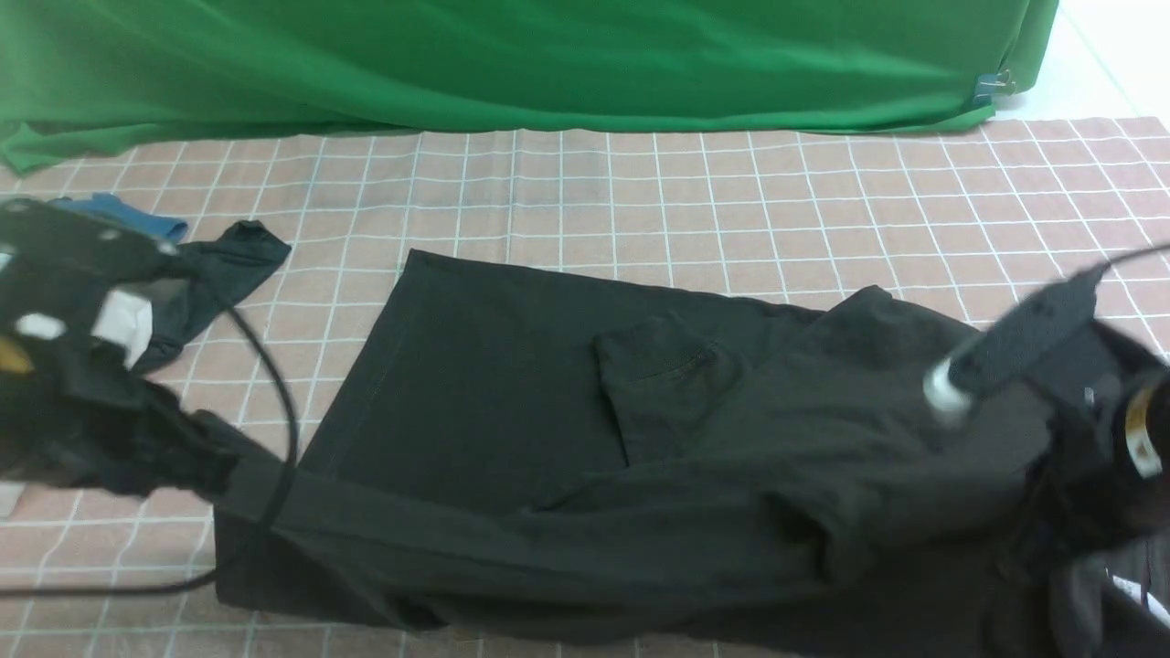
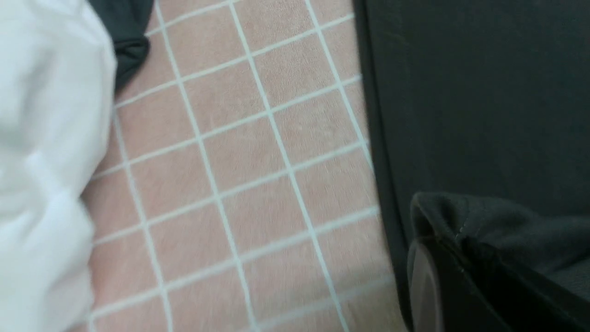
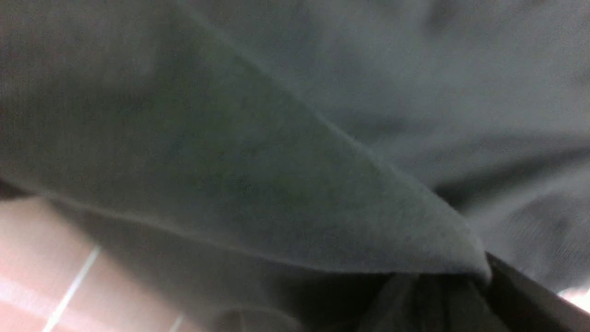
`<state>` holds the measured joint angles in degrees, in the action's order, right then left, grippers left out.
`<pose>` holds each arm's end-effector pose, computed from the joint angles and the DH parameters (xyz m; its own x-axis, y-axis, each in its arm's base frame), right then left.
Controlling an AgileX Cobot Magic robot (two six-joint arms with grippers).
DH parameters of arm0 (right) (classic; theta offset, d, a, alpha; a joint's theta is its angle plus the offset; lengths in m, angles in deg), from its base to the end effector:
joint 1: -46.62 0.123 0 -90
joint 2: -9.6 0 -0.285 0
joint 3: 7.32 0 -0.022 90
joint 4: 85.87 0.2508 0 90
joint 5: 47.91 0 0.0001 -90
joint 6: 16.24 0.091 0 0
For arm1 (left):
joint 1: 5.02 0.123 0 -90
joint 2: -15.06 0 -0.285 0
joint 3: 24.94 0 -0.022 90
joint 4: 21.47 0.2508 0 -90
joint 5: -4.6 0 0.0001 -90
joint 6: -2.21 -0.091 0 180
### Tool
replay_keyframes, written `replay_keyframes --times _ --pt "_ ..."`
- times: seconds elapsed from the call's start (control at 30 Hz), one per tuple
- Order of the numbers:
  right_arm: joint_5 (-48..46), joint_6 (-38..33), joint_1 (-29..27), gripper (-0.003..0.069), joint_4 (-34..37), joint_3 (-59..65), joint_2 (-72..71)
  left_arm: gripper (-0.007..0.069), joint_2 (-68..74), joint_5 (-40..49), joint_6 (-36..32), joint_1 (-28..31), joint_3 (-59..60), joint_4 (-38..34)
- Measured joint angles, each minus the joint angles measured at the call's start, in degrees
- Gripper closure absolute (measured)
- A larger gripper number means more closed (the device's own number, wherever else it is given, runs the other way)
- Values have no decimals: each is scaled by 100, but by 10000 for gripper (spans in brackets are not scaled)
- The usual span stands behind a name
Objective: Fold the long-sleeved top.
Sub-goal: Use both arms to drag the lower edge of the fabric forward and fold it over the upper edge
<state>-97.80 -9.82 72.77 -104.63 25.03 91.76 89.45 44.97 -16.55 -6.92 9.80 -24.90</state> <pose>0.2113 0.0788 0.2370 -0.8158 -0.5120 -0.2690 -0.4487 0.8538 -0.2642 0.2134 -0.0106 0.2577 -0.8121 0.3050 -0.4975 0.2901 0.9507 0.1093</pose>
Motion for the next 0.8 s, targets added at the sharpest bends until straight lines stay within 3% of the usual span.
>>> replay_keyframes --times 0.2,0.8 --pt "468 -465 -606 606 0 -404 728 589 1275 -467 0 0 -589 -38" --pt "957 -747 -1749 608 39 -1868 2391 589 3649 -954 -199 0 -3131 -161"
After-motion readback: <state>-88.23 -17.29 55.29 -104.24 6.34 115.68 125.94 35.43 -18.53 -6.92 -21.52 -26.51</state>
